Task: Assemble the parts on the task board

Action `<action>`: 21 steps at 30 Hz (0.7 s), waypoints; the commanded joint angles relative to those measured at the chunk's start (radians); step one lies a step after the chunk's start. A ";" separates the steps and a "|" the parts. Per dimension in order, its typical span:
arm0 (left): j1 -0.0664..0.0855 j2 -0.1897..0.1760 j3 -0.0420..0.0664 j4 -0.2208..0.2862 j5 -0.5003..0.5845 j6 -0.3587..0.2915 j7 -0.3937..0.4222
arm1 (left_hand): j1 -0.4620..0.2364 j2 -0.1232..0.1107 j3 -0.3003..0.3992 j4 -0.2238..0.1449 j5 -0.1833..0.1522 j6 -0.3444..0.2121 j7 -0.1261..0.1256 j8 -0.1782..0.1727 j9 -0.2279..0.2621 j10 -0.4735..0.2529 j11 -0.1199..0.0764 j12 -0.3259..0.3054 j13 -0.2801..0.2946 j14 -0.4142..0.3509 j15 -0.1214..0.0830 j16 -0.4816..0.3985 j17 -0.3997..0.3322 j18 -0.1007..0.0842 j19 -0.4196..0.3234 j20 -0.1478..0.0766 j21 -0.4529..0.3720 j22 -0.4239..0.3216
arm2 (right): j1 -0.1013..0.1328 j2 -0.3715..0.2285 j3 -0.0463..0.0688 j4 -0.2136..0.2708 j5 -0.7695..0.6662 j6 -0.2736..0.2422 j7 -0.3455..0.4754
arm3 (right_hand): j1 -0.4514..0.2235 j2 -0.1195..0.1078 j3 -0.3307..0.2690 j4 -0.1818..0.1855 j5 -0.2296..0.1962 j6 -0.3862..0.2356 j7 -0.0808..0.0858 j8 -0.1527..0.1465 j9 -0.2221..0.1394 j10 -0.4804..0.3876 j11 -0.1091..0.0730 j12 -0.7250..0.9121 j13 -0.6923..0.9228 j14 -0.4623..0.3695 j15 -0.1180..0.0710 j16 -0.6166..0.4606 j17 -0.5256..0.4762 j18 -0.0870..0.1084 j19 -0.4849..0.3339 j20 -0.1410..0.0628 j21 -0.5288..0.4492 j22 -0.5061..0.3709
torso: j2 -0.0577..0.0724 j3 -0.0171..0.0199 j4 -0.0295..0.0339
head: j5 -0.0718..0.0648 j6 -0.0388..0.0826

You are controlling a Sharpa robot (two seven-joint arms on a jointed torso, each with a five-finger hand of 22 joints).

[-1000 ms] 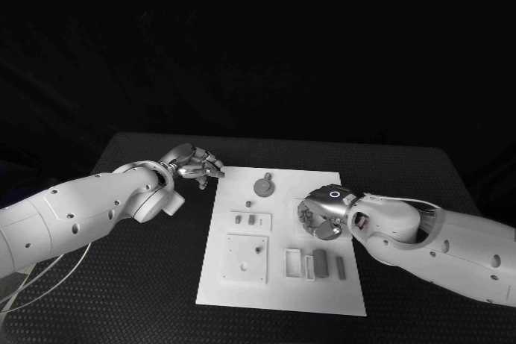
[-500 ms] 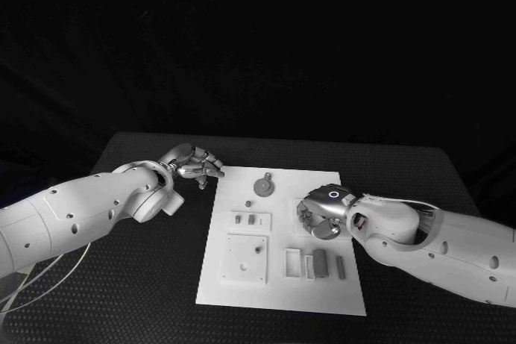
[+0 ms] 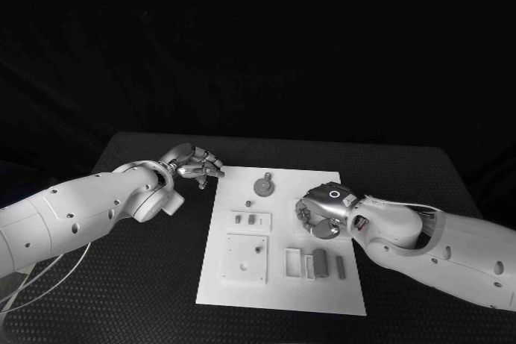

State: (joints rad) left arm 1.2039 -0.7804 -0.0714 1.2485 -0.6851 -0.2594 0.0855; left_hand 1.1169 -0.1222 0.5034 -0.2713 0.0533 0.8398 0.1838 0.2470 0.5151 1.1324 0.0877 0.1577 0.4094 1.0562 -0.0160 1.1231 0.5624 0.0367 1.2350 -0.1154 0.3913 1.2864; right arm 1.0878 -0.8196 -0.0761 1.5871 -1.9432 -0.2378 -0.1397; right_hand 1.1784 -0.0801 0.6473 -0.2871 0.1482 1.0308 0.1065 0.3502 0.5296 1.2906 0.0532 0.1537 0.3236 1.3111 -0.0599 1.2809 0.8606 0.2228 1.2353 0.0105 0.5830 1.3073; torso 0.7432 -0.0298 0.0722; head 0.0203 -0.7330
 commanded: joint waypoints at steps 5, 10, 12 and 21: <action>0.000 0.003 0.001 0.001 -0.001 0.008 0.007 | -0.006 0.002 -0.005 0.003 -0.004 -0.003 0.008 0.007 -0.001 -0.015 0.006 0.005 0.002 0.009 -0.002 -0.005 0.002 0.080 0.005 0.000 -0.004 0.002 | 0.001 -0.015 0.031 0.068 -0.008 -0.060 0.005 | 0.019 0.017 0.007 -0.001 0.003 0.007 -0.001 0.009 0.024 0.050 -0.022 0.005 0.015 -0.010 -0.019 0.006 0.001 0.039 -0.001 -0.006 0.005 0.023 | -0.001 -0.0008 0.0004 | 0.003 0.001; 0.000 0.003 0.001 0.000 -0.001 0.008 0.007 | -0.005 0.003 -0.005 0.003 -0.004 -0.003 0.008 0.007 -0.001 -0.015 0.006 0.005 0.002 0.009 -0.002 -0.005 0.002 0.080 0.006 0.000 -0.005 0.002 | 0.005 -0.011 0.039 0.124 0.030 -0.067 0.015 | 0.019 0.016 0.007 -0.001 0.003 0.007 -0.001 0.009 0.024 0.050 -0.022 0.005 0.016 -0.010 -0.019 0.007 0.001 0.039 0.000 -0.007 0.006 0.023 | 0.000 -0.0008 0.0007 | 0.009 0.000; 0.000 0.004 0.001 0.001 -0.001 0.008 0.007 | -0.005 0.003 -0.005 0.003 -0.004 -0.003 0.008 0.007 -0.001 -0.015 0.006 0.005 0.002 0.009 -0.002 -0.005 0.002 0.080 0.006 0.000 -0.005 0.002 | 0.005 -0.003 0.039 0.129 0.041 -0.067 0.018 | 0.019 0.017 0.007 -0.001 0.003 0.008 -0.001 0.009 0.024 0.050 -0.022 0.005 0.016 -0.010 -0.019 0.007 0.001 0.039 0.000 -0.007 0.006 0.023 | 0.000 -0.0010 0.0001 | 0.010 0.000; 0.000 0.009 0.001 0.000 -0.001 0.008 0.007 | -0.005 0.003 -0.005 0.003 -0.004 -0.003 0.008 0.007 -0.002 -0.015 0.006 0.006 0.002 0.009 -0.002 -0.005 0.002 0.080 0.006 0.000 -0.005 0.002 | 0.002 0.115 0.026 0.111 0.069 -0.063 0.049 | 0.019 0.017 0.007 -0.001 0.003 0.007 -0.001 0.008 0.025 0.050 -0.022 0.004 0.018 -0.011 -0.019 0.007 0.001 0.039 0.000 -0.007 0.006 0.023 | 0.000 -0.0009 -0.0010 | 0.027 -0.003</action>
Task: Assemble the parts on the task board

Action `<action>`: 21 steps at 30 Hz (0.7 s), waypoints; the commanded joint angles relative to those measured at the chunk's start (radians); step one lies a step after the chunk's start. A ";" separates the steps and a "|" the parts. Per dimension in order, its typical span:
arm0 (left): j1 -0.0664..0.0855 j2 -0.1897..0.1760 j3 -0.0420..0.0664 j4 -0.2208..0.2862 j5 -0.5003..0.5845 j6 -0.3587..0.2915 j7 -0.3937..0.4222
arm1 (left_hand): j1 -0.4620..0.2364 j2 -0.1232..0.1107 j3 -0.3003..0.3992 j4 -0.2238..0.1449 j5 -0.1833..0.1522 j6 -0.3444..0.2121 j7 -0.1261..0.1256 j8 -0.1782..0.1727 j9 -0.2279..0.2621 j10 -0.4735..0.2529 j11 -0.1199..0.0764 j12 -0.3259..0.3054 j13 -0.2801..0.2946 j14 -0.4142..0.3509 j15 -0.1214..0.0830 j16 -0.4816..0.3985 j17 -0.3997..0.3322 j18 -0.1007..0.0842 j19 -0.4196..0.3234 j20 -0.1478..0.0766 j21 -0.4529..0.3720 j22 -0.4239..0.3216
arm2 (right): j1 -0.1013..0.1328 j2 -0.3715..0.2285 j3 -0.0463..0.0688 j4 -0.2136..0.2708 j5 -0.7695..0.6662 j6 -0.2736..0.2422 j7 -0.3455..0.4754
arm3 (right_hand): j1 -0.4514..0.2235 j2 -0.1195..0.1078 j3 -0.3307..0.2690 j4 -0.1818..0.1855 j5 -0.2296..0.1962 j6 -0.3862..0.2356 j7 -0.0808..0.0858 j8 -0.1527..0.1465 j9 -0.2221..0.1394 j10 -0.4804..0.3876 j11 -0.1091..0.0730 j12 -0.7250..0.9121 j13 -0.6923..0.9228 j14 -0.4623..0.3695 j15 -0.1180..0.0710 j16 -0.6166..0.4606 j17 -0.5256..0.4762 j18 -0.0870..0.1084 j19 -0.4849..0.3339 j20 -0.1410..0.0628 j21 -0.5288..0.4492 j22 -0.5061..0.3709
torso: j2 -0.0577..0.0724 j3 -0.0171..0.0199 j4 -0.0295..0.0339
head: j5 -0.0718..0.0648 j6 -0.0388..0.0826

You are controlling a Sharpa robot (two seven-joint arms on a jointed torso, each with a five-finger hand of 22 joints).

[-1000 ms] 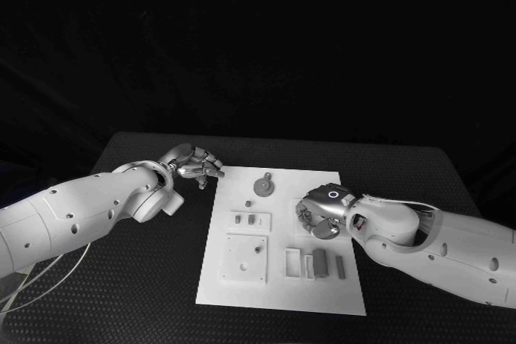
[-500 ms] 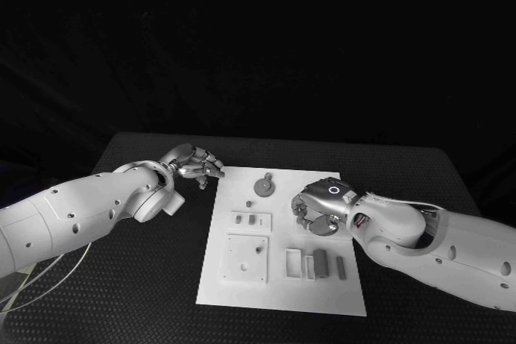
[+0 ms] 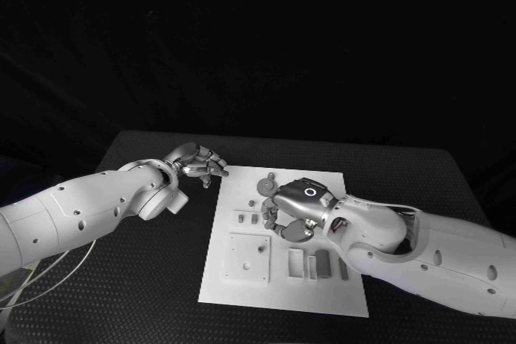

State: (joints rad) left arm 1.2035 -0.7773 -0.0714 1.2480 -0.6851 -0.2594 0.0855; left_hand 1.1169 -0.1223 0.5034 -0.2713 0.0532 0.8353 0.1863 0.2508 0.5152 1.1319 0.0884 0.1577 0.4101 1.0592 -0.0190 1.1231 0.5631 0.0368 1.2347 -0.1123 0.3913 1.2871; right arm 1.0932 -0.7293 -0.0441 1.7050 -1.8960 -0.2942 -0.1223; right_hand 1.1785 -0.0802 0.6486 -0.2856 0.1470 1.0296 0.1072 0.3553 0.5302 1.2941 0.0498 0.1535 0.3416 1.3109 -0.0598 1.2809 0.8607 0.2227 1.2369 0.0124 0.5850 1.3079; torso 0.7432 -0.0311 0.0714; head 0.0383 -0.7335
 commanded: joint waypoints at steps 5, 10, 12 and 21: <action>0.000 0.013 0.001 0.000 -0.001 0.009 0.007 | -0.005 0.003 -0.005 0.003 -0.004 0.001 0.005 0.004 -0.002 -0.015 0.005 0.006 0.001 0.006 0.001 -0.005 0.001 0.080 0.006 -0.003 -0.005 0.002 | -0.020 0.087 -0.025 -0.022 0.022 0.008 0.042 | 0.019 0.018 0.007 -0.003 0.004 0.007 -0.001 0.002 0.025 0.045 -0.019 0.002 0.001 -0.011 -0.019 0.006 0.000 0.039 -0.002 -0.009 0.004 0.022 | 0.000 -0.0005 0.0034 | 0.021 -0.008; 0.000 0.017 0.001 -0.001 -0.001 0.011 0.006 | -0.005 0.003 -0.005 0.003 -0.004 0.001 0.005 0.004 -0.002 -0.015 0.005 0.006 0.001 0.006 0.001 -0.005 0.001 0.080 0.006 -0.003 -0.005 0.002 | -0.036 0.128 -0.047 -0.054 0.027 0.042 0.044 | 0.018 0.020 0.007 -0.003 0.004 0.006 -0.001 0.001 0.025 0.044 -0.019 0.001 0.002 -0.011 -0.019 0.006 0.000 0.039 -0.002 -0.009 0.005 0.022 | -0.001 -0.0015 0.0036 | 0.031 -0.011; 0.001 0.018 0.001 -0.001 -0.001 0.013 0.005 | -0.005 0.004 -0.005 0.003 -0.004 0.001 0.005 0.004 -0.002 -0.015 0.005 0.006 0.001 0.006 0.001 -0.005 0.001 0.080 0.006 -0.003 -0.005 0.002 | -0.036 0.133 -0.065 -0.067 0.042 0.047 0.046 | 0.017 0.021 0.007 -0.003 0.004 0.006 -0.001 0.000 0.025 0.043 -0.018 0.000 0.003 -0.012 -0.019 0.006 0.000 0.039 -0.002 -0.009 0.005 0.022 | -0.001 -0.0015 0.0037 | 0.033 -0.014; 0.001 0.014 0.001 0.002 -0.001 0.012 0.004 | -0.006 0.004 -0.005 0.003 -0.004 0.001 0.005 0.004 -0.002 -0.015 0.005 0.007 0.001 0.006 0.001 -0.005 0.001 0.080 0.007 -0.003 -0.006 0.002 | -0.068 0.132 -0.081 -0.082 0.046 0.072 0.048 | 0.016 0.022 0.006 -0.004 0.004 0.005 0.000 -0.001 0.026 0.043 -0.018 -0.001 0.005 -0.012 -0.019 0.006 0.000 0.039 -0.003 -0.009 0.005 0.022 | 0.001 -0.0001 0.0003 | 0.041 -0.022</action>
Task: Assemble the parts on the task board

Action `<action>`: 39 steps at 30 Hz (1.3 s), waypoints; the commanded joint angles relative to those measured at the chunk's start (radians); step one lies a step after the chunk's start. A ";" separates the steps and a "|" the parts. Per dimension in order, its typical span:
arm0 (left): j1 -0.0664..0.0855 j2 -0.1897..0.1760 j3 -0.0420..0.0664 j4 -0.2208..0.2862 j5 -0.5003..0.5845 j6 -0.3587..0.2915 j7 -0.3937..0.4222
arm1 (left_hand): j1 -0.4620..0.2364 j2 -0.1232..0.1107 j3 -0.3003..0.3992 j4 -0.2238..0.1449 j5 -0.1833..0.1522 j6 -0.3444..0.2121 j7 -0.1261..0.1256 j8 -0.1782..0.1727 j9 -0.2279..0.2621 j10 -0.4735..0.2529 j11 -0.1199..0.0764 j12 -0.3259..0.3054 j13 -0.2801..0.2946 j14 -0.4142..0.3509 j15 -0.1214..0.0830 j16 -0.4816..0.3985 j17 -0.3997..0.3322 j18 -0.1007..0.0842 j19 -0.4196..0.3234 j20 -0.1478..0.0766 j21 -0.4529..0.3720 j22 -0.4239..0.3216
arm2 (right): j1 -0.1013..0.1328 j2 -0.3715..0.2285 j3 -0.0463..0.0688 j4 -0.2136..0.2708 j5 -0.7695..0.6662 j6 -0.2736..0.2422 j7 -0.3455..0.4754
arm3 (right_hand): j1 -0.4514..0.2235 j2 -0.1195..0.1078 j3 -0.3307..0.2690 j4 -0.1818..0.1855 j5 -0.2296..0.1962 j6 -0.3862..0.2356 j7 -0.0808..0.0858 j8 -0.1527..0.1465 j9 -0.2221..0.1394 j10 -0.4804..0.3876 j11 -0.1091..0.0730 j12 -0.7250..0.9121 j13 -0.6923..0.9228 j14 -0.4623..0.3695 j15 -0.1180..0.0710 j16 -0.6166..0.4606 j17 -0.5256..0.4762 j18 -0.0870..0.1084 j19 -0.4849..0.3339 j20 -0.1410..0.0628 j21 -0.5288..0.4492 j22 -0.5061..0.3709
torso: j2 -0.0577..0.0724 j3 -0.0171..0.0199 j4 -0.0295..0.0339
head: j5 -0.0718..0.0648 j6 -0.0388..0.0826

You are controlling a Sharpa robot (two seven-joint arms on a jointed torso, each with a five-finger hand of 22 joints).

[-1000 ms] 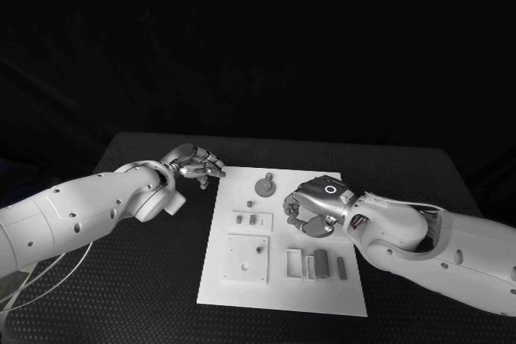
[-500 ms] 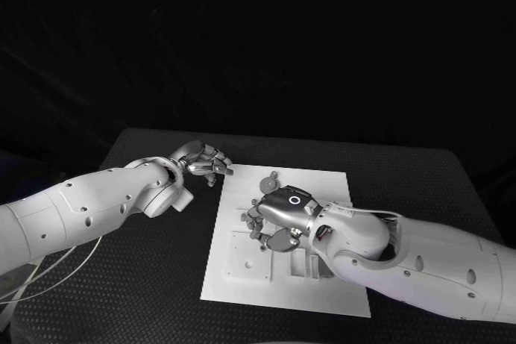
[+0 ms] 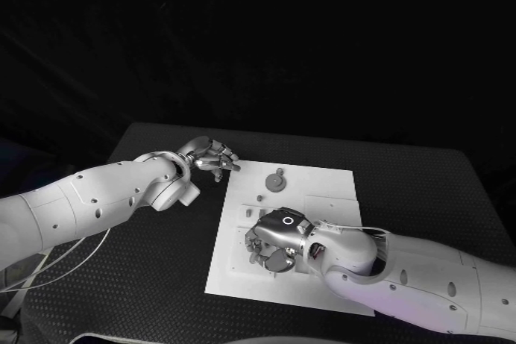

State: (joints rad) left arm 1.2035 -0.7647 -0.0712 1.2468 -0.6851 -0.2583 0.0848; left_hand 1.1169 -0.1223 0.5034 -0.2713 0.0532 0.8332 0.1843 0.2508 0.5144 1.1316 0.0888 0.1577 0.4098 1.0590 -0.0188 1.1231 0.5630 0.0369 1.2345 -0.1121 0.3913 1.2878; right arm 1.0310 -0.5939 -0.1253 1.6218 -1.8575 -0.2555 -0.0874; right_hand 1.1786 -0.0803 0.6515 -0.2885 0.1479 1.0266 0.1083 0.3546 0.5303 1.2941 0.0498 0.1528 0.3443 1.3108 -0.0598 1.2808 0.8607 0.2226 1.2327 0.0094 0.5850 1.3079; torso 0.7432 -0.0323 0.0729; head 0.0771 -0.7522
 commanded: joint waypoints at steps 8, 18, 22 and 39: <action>0.001 -0.002 0.001 0.005 -0.001 0.011 0.004 | -0.006 0.004 -0.005 0.003 -0.004 0.003 0.007 0.005 -0.001 -0.015 0.005 0.007 0.002 0.007 0.001 -0.005 0.002 0.080 0.007 -0.004 -0.006 0.002 | -0.020 -0.004 0.000 -0.003 0.000 0.031 0.013 | 0.015 0.023 0.003 -0.002 0.003 0.008 -0.001 -0.001 0.026 0.043 -0.018 -0.001 0.003 -0.012 -0.019 0.005 -0.001 0.039 0.001 -0.006 0.005 0.022 | 0.000 0.0016 0.0010 | 0.007 -0.014; 0.001 -0.002 0.001 0.007 -0.001 0.010 0.004 | -0.006 0.004 -0.005 0.003 -0.004 0.003 0.007 0.005 -0.001 -0.015 0.005 0.007 0.002 0.007 0.001 -0.005 0.002 0.080 0.007 -0.003 -0.007 0.002 | -0.030 0.003 0.001 -0.012 -0.027 0.009 0.005 | 0.015 0.023 0.003 -0.002 0.003 0.009 -0.002 -0.001 0.027 0.043 -0.018 -0.001 0.004 -0.013 -0.019 0.005 -0.001 0.039 0.000 -0.006 0.006 0.023 | 0.000 0.0014 -0.0007 | 0.010 -0.017; 0.001 -0.002 0.001 0.006 -0.001 0.010 0.005 | -0.006 0.004 -0.005 0.003 -0.004 0.003 0.007 0.005 -0.001 -0.015 0.005 0.007 0.002 0.007 0.001 -0.005 0.002 0.080 0.007 -0.003 -0.007 0.003 | -0.030 0.004 0.001 -0.013 -0.047 -0.014 -0.005 | 0.015 0.022 0.003 -0.002 0.003 0.009 -0.002 -0.001 0.027 0.043 -0.018 -0.002 0.005 -0.013 -0.019 0.005 -0.001 0.039 0.000 -0.006 0.006 0.023 | 0.000 0.0016 -0.0007 | 0.010 -0.016; 0.001 -0.003 0.001 0.006 -0.001 0.010 0.004 | -0.006 0.004 -0.005 0.003 -0.004 0.002 0.007 0.005 -0.002 -0.016 0.005 0.008 0.002 0.007 0.001 -0.005 0.002 0.080 0.008 -0.003 -0.007 0.003 | -0.030 0.015 0.001 -0.019 -0.105 -0.025 -0.030 | 0.018 0.018 0.003 -0.002 0.003 0.012 -0.003 -0.001 0.030 0.045 -0.019 -0.003 0.010 -0.012 -0.020 0.006 -0.001 0.039 0.001 -0.008 0.009 0.023 | 0.000 0.0014 -0.0005 | 0.013 -0.017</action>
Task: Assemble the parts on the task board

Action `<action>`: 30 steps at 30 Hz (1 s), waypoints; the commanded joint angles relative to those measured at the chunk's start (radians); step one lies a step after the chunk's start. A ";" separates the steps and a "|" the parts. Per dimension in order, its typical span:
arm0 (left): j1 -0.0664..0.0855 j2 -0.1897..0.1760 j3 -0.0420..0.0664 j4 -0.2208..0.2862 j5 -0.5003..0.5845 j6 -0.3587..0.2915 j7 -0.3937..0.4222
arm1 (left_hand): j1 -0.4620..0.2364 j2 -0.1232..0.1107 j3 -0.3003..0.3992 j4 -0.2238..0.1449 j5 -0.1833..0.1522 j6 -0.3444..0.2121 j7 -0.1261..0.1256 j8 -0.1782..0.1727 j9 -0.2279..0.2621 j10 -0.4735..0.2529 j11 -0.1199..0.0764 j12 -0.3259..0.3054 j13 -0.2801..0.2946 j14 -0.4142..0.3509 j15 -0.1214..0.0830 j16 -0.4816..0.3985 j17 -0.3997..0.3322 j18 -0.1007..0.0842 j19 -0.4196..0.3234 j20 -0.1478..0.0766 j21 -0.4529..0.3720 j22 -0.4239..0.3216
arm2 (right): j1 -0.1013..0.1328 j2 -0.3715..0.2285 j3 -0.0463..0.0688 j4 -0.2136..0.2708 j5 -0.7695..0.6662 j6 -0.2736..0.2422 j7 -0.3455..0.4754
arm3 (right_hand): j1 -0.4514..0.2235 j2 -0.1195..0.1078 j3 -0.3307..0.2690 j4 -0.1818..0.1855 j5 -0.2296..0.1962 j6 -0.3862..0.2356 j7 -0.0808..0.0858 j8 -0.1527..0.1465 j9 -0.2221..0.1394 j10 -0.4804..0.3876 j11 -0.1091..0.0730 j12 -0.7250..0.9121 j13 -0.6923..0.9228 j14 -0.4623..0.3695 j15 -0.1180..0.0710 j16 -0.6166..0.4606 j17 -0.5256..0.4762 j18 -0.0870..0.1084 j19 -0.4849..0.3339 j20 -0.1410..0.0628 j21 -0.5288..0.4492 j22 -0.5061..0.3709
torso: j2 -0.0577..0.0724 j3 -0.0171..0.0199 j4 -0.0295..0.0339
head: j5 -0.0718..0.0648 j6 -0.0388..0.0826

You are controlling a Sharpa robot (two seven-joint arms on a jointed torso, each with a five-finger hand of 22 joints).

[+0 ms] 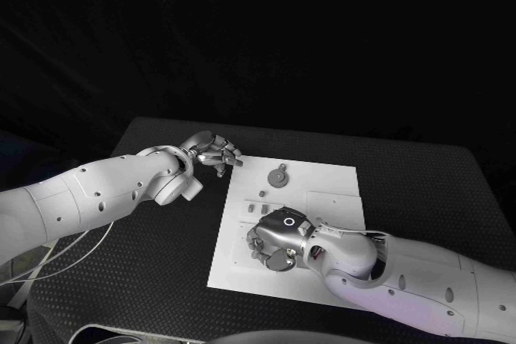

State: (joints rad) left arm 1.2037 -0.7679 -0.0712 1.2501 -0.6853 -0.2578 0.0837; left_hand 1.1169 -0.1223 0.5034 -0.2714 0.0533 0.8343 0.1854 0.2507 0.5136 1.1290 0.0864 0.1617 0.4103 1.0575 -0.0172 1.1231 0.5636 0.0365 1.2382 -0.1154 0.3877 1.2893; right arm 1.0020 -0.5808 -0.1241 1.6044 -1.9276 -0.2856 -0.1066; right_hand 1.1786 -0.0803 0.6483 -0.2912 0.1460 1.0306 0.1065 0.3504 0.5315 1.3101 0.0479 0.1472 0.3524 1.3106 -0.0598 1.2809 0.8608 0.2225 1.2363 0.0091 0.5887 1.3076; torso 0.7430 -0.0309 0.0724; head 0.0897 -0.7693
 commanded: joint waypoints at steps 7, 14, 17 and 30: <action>0.001 0.000 0.001 0.003 -0.001 0.010 0.005 | -0.006 0.004 -0.005 0.003 -0.004 0.001 0.006 0.006 -0.001 -0.014 0.007 0.005 0.002 0.008 -0.001 -0.005 0.001 0.080 0.004 0.000 -0.004 0.002 | -0.001 0.003 0.000 -0.004 -0.035 0.029 -0.008 | 0.018 0.018 0.007 0.001 0.005 0.008 -0.001 0.003 0.029 0.030 -0.018 0.002 0.003 -0.011 -0.020 0.006 -0.001 0.039 -0.002 -0.007 0.006 0.024 | 0.000 -0.0003 -0.0007 | 0.000 -0.001; 0.001 0.000 0.001 0.003 -0.001 0.010 0.005 | -0.006 0.004 -0.005 0.003 -0.004 0.001 0.006 0.006 -0.001 -0.014 0.007 0.005 0.002 0.008 -0.001 -0.005 0.001 0.080 0.004 0.000 -0.004 0.002 | -0.001 0.011 0.000 -0.013 -0.041 0.045 -0.010 | 0.017 0.018 0.007 0.001 0.005 0.008 -0.001 0.002 0.029 0.029 -0.018 0.002 0.004 -0.011 -0.020 0.007 -0.001 0.039 -0.003 -0.007 0.007 0.024 | 0.000 0.0005 -0.0007 | 0.000 -0.001; 0.001 0.000 0.001 0.003 -0.001 0.010 0.004 | -0.006 0.004 -0.005 0.003 -0.004 0.001 0.006 0.006 -0.001 -0.014 0.007 0.005 0.002 0.008 -0.001 -0.005 0.002 0.080 0.005 0.000 -0.005 0.002 | -0.001 0.018 0.000 -0.020 -0.047 0.048 -0.012 | 0.017 0.018 0.007 0.001 0.005 0.008 -0.001 0.002 0.029 0.029 -0.017 0.001 0.004 -0.011 -0.020 0.007 -0.001 0.039 -0.003 -0.007 0.007 0.024 | 0.000 0.0005 -0.0007 | 0.000 -0.001; 0.001 -0.001 0.001 0.004 -0.001 0.010 0.003 | -0.006 0.004 -0.005 0.002 -0.004 0.001 0.006 0.007 -0.001 -0.014 0.007 0.006 0.002 0.008 -0.001 -0.005 0.002 0.080 0.005 0.000 -0.005 0.003 | -0.001 0.039 -0.002 -0.044 -0.002 0.065 0.008 | 0.009 0.009 0.004 0.001 0.005 -0.002 0.004 -0.007 0.030 0.017 -0.012 -0.011 0.010 -0.014 -0.015 0.003 -0.004 0.039 -0.012 -0.004 0.007 0.023 | 0.000 -0.0003 -0.0005 | -0.001 -0.001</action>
State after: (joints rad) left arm 1.2038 -0.7692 -0.0711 1.2506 -0.6855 -0.2575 0.0822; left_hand 1.1169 -0.1223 0.5034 -0.2713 0.0533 0.8362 0.1872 0.2507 0.5137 1.1292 0.0873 0.1616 0.4108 1.0573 -0.0171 1.1231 0.5643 0.0366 1.2363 -0.1136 0.3877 1.2909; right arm 1.0034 -0.5433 -0.1237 1.5651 -1.9511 -0.2428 -0.1098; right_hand 1.1786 -0.0804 0.6502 -0.2892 0.1480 1.0322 0.1043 0.3456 0.5318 1.3262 0.0391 0.1415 0.3579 1.3094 -0.0606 1.2808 0.8581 0.2208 1.2305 0.0074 0.5940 1.3074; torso 0.7431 -0.0306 0.0722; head 0.0886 -0.7691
